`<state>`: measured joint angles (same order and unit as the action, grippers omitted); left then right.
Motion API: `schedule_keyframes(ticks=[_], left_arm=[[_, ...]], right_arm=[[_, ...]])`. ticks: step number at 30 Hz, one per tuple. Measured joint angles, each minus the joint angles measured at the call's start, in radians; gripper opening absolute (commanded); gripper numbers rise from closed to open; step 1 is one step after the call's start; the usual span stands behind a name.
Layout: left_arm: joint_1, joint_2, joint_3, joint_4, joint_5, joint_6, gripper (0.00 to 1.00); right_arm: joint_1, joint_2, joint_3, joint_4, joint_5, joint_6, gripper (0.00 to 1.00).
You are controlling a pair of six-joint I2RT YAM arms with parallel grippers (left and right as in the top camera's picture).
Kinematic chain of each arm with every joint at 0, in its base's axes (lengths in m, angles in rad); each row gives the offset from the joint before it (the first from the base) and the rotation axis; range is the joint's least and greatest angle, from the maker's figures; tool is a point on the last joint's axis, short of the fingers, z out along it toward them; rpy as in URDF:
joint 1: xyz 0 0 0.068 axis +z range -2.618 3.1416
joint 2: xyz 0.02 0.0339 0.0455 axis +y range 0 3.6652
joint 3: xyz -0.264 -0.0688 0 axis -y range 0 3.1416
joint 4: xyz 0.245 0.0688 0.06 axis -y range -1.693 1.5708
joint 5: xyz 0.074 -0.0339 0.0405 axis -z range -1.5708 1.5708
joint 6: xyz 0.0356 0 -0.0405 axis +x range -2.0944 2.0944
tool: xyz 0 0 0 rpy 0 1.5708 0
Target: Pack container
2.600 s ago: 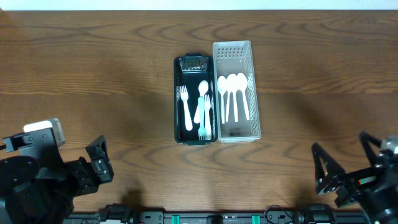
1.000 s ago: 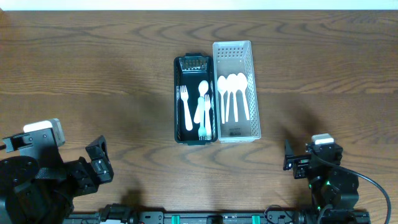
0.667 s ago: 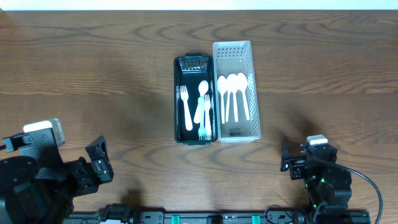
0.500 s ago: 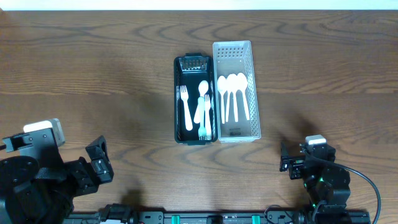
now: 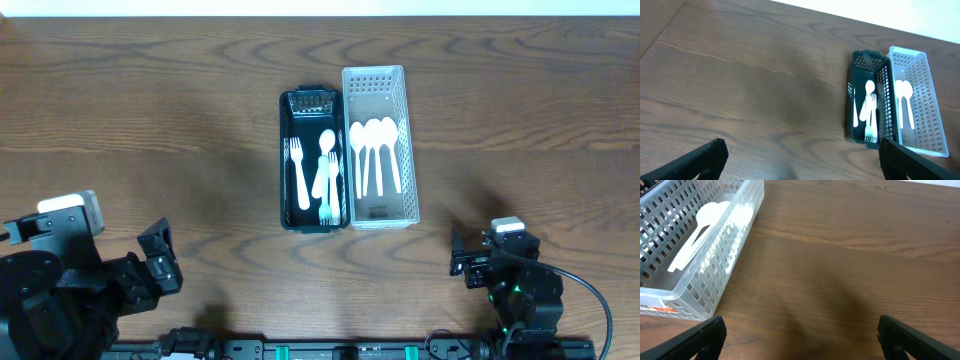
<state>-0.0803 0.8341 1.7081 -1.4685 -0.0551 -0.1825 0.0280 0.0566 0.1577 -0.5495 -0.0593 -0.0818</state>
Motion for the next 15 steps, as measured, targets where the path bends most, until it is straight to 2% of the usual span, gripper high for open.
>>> schedule_keyframes(ticks=[11, 15], left_arm=[[0.000, 0.000, 0.000, 0.003, 0.000, 0.000, 0.98], [0.000, 0.000, -0.002, 0.074, -0.012, 0.001, 0.98]], right_arm=[[0.000, 0.000, 0.000, 0.000, 0.000, 0.000, 0.99], [0.000, 0.000, 0.000, 0.000, 0.000, 0.000, 0.99]])
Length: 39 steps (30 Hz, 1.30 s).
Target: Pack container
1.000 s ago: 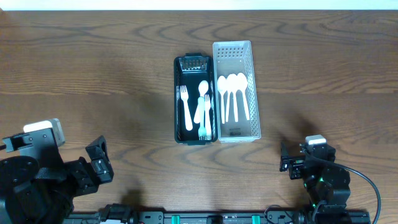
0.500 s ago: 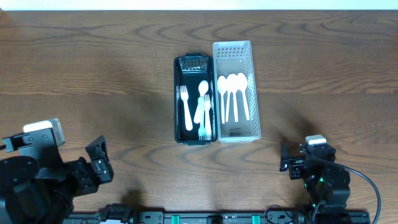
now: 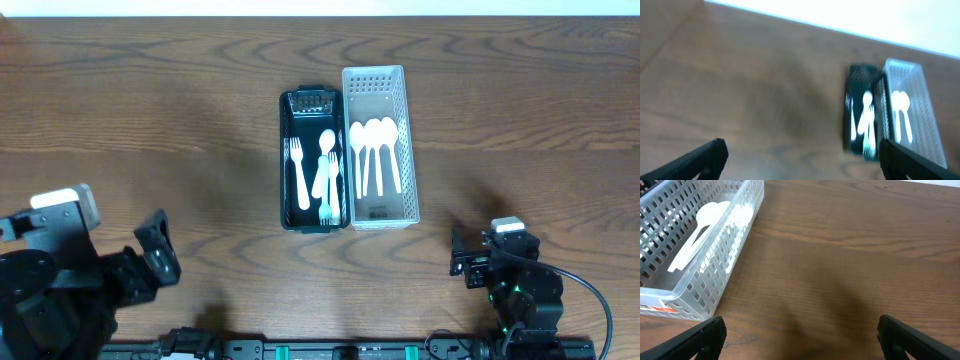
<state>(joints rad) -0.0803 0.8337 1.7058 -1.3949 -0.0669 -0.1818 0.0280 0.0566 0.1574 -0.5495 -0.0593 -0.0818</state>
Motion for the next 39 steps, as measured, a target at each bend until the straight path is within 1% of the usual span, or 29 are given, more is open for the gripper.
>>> schedule_keyframes(ticks=[4, 7, 9, 11, 16, 20, 26, 32, 39], left_arm=[[0.000, -0.021, -0.069, 0.207, -0.023, 0.001, 0.98], [0.005, -0.058, -0.194, 0.378, -0.034, 0.003, 0.98], [0.012, -0.091, -0.309, 0.478, -0.039, 0.003, 0.98], [0.014, -0.126, -0.426, 0.549, -0.043, 0.003, 0.98], [0.014, -0.229, -0.699, 0.666, -0.045, -0.001, 0.98], [0.015, -0.337, -0.865, 0.742, -0.045, -0.001, 0.98], [0.015, -0.515, -1.070, 0.798, -0.046, -0.001, 0.98], [0.015, -0.655, -1.239, 0.848, -0.045, -0.001, 0.98], [0.015, -0.754, -1.367, 0.871, -0.045, -0.001, 0.98]], right_arm=[[0.000, 0.000, 0.000, 0.000, 0.000, 0.000, 0.99], [0.000, 0.000, 0.000, 0.001, 0.000, 0.000, 0.99], [0.000, 0.000, 0.000, 0.001, 0.000, 0.000, 0.99], [0.000, 0.000, 0.000, 0.001, 0.000, 0.000, 0.99], [0.000, -0.001, 0.000, 0.000, 0.000, 0.000, 0.99], [0.000, -0.001, 0.000, 0.000, 0.000, 0.000, 0.99], [0.000, -0.001, 0.000, 0.000, 0.000, 0.000, 0.99], [0.000, -0.001, 0.000, 0.000, 0.000, 0.000, 0.99], [0.000, -0.001, 0.000, 0.001, 0.000, 0.000, 0.99]])
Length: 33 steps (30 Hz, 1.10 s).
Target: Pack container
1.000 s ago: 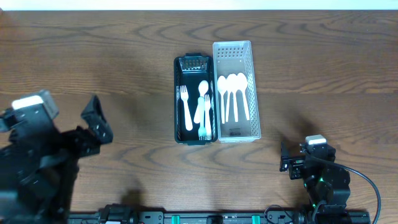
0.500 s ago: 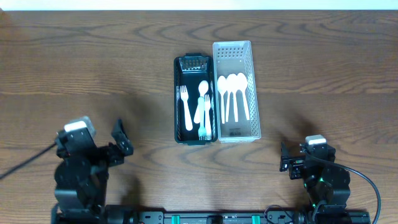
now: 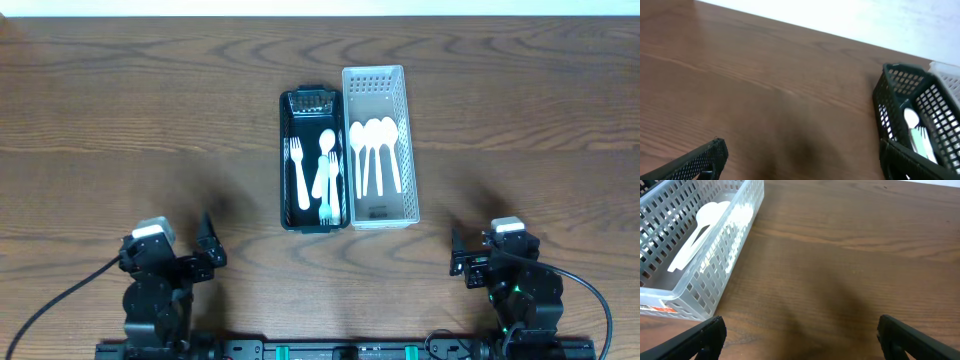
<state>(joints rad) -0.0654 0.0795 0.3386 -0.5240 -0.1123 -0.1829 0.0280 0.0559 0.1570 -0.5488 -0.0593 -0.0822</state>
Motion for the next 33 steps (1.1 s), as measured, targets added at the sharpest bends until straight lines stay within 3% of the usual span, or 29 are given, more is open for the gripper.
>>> schedule_keyframes(ticks=[14, 33], left_arm=[[0.000, -0.069, -0.184, 0.139, 0.000, 0.000, 0.98], [0.000, -0.069, -0.198, 0.112, 0.000, 0.000, 0.98]], right_arm=[[0.000, 0.000, 0.000, 0.000, 0.000, 0.000, 0.99], [0.000, 0.000, 0.000, 0.000, 0.000, 0.000, 0.99]])
